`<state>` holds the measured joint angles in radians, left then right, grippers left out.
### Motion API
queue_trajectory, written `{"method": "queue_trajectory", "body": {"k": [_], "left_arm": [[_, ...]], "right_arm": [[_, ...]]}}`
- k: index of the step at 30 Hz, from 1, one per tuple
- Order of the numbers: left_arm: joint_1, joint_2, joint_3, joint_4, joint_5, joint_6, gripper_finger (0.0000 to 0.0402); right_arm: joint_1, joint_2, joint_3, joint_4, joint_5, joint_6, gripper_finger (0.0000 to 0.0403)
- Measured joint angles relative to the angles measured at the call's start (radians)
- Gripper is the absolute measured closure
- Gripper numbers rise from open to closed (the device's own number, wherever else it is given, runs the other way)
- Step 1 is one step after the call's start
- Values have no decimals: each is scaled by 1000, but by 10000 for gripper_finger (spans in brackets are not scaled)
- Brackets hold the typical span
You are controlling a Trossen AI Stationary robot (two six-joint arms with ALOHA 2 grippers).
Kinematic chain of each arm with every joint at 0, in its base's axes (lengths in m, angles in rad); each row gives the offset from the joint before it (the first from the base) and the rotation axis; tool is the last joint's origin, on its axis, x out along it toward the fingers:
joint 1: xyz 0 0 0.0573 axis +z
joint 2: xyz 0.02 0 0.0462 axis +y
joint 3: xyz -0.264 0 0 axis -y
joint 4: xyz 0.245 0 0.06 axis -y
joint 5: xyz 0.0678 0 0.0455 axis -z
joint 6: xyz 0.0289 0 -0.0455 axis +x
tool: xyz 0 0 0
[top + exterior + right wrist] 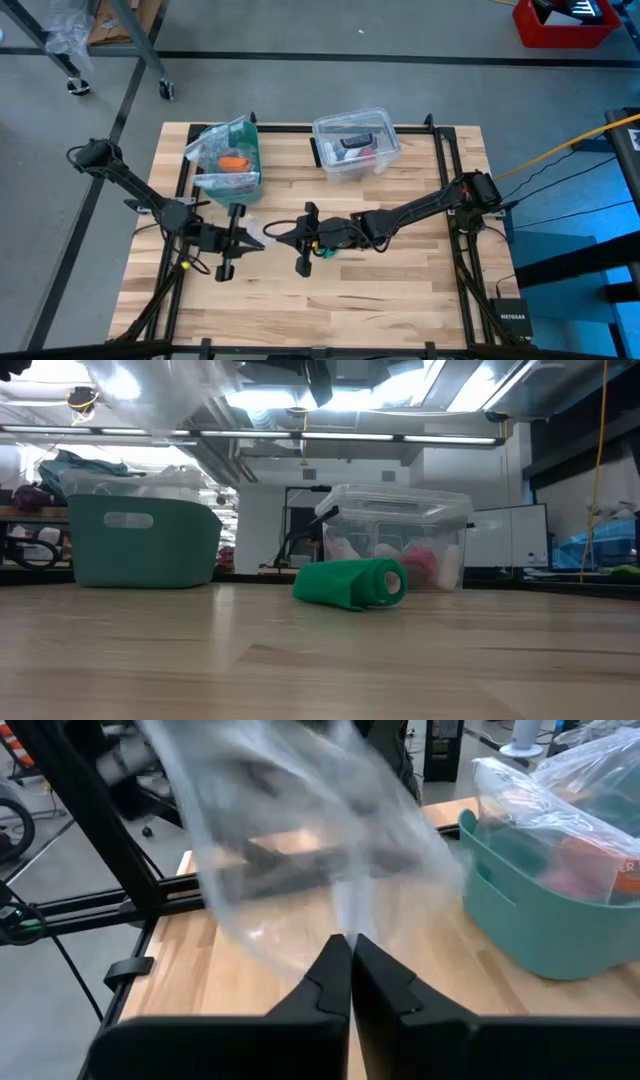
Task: Roll bandage
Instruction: Open the transparent zip bag
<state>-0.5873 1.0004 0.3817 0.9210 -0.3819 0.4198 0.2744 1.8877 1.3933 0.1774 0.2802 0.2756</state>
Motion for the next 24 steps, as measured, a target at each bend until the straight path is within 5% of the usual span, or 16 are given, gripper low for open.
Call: {"method": "queue_trajectory", "body": {"k": [13,24], "left_arm": [[73,0,0,-154,-46,-125,397],[56,0,0,53,-48,-126,334]], "right_arm": [[0,0,0,53,-12,6,400],[0,0,0,-74,121,6,401]]}}
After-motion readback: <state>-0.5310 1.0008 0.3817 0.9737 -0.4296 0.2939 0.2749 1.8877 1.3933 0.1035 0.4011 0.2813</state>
